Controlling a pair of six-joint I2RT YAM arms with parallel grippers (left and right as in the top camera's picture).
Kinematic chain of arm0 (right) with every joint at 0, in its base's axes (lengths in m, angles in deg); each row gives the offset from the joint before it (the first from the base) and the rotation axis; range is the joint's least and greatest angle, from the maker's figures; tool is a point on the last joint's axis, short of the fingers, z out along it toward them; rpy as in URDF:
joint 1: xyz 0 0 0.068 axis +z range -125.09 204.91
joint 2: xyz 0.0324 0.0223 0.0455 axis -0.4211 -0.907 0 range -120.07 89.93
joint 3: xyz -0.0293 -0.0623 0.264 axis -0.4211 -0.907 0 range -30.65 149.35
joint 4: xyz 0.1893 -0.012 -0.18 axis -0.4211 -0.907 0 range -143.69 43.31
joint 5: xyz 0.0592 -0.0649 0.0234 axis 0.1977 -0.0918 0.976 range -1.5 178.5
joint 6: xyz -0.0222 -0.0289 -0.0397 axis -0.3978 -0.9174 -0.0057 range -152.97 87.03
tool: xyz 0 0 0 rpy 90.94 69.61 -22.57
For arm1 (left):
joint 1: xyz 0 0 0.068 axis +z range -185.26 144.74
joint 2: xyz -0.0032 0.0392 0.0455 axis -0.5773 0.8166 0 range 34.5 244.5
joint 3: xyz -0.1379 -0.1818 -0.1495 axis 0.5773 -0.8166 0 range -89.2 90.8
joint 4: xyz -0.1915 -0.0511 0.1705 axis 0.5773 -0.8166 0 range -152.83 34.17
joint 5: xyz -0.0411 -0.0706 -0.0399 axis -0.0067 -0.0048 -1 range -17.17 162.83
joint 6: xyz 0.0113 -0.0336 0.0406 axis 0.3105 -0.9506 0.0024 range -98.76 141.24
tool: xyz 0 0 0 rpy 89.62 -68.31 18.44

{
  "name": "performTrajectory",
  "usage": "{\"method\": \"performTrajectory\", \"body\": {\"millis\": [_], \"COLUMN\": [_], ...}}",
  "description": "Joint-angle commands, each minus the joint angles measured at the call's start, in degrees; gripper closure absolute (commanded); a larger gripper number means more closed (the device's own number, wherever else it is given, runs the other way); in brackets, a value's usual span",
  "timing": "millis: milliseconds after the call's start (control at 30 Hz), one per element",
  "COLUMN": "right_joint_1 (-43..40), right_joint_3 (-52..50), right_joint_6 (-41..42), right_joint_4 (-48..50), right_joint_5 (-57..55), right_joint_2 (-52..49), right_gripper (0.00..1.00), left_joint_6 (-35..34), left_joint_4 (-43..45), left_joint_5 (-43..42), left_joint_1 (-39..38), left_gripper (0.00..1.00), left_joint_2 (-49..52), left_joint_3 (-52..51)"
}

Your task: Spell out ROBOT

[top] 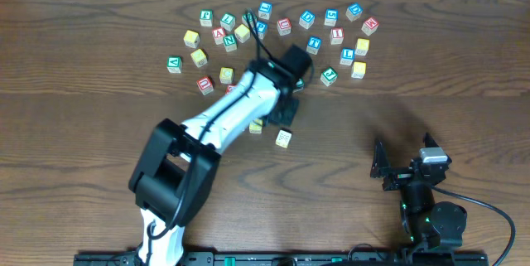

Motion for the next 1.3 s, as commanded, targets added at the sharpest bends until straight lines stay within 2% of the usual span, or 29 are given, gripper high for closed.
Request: {"method": "performTrajectory", "body": {"millis": [0, 67, 200, 433, 567, 667, 967, 1000, 1067, 1167, 1267], "right_joint_1": [0.22, 0.22, 0.22, 0.22, 0.22, 0.22, 0.22, 0.22, 0.22, 0.22, 0.22], "right_joint_3": [-0.13, -0.13, -0.13, -0.13, -0.13, -0.13, -0.13, -0.13, -0.13, -0.13, -0.13], "right_joint_6": [-0.85, -0.85, -0.85, -0.85, -0.85, -0.85, -0.85, -0.85, -0.85, -0.85, -0.85], "right_joint_4": [-0.20, -0.20, -0.20, -0.20, -0.20, -0.20, -0.20, -0.20, -0.20, -0.20, -0.20], "right_joint_5": [-0.04, -0.04, -0.04, -0.04, -0.04, -0.04, -0.04, -0.04, -0.04, -0.04, -0.04], "right_joint_2": [0.31, 0.31, 0.31, 0.31, 0.31, 0.31, 0.31, 0.31, 0.31, 0.31, 0.31], "right_gripper": [0.01, 0.01, 0.01, 0.01, 0.01, 0.01, 0.01, 0.01, 0.01, 0.01, 0.01], "left_joint_6": [1.92, 2.56, 4.17, 5.03, 8.00, 10.73, 11.52, 11.52, 11.52, 11.50, 11.50], "left_joint_4": [-0.15, 0.07, 0.22, -0.24, -1.07, -1.62, -1.97, -1.99, -1.97, -2.19, -3.23], "left_joint_5": [-2.40, -2.93, -2.93, -4.98, -6.78, -6.80, -6.73, -6.73, -6.73, -6.73, -6.73], "left_joint_1": [2.73, 4.22, 7.04, 16.59, 23.45, 27.98, 39.26, 40.19, 41.88, 43.85, 45.22], "left_gripper": [0.91, 0.87, 0.72, 0.70, 0.70, 0.63, 0.34, 0.20, 0.11, 0.02, 0.02], "left_joint_2": [-2.23, -3.56, -6.45, -12.52, -15.82, -17.55, -19.21, -19.21, -19.21, -19.19, -19.19], "left_joint_3": [3.41, 4.02, 4.15, 4.15, 4.15, 4.15, 4.13, 4.13, 4.13, 4.04, 4.04]}}
